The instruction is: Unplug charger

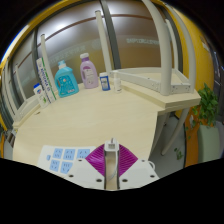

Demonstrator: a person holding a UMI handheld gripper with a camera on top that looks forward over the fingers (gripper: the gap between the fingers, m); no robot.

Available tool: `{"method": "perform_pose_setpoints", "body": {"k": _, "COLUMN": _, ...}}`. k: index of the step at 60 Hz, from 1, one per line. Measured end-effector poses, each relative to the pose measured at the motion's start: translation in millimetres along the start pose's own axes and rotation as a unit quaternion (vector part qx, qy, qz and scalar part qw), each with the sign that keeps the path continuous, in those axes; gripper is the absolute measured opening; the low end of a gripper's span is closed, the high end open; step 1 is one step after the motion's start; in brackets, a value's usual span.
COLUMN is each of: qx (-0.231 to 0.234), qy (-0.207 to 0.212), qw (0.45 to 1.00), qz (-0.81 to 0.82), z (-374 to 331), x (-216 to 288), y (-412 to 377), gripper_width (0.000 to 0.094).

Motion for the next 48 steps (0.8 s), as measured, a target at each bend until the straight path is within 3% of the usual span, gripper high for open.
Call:
{"method": "perform_pose_setpoints", "body": {"k": 8, "qx": 0.011, "qy": 0.002, "qw": 1.000, "qz": -0.018, "z": 9, "x": 3, "y": 0, "gripper_width": 0.0219}}
{"method": "perform_pose_setpoints", "body": {"k": 16, "qx": 0.006, "qy": -0.012, "qw": 0.999, "qz": -0.036, "z": 18, "x": 9, "y": 5, "gripper_width": 0.0623}}
{"method": "perform_pose_setpoints", "body": {"k": 24, "qx": 0.002, "qy": -0.030, "qw": 0.999, "qz": -0.045, "z": 19, "x": 14, "y": 12, "gripper_width": 0.0855}}
{"method": "perform_pose_setpoints", "body": {"k": 34, "qx": -0.035, "qy": -0.022, "qw": 0.996, "qz": -0.074, "z": -6, "x": 32, "y": 29, "gripper_width": 0.0848}}
{"method": "perform_pose_setpoints", "body": {"k": 43, "qx": -0.043, "qy": -0.047, "qw": 0.993, "qz": -0.100, "z": -37, "x": 35, "y": 32, "gripper_width": 0.0851}}
{"method": "perform_pose_setpoints", "body": {"k": 48, "qx": -0.041, "qy": -0.033, "qw": 0.993, "qz": -0.105, "z": -60, "x": 45, "y": 23, "gripper_width": 0.0856}}
Point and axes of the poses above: the point between the fingertips, and its own axes, seen from behind it with the camera up: y to the right, x up, z forward, the way the camera looks, the point moved 5 cm from there along -z, backward, against the way the camera looks, and after that the axes turned 10 degrees about -z, right-handed, at the moved point
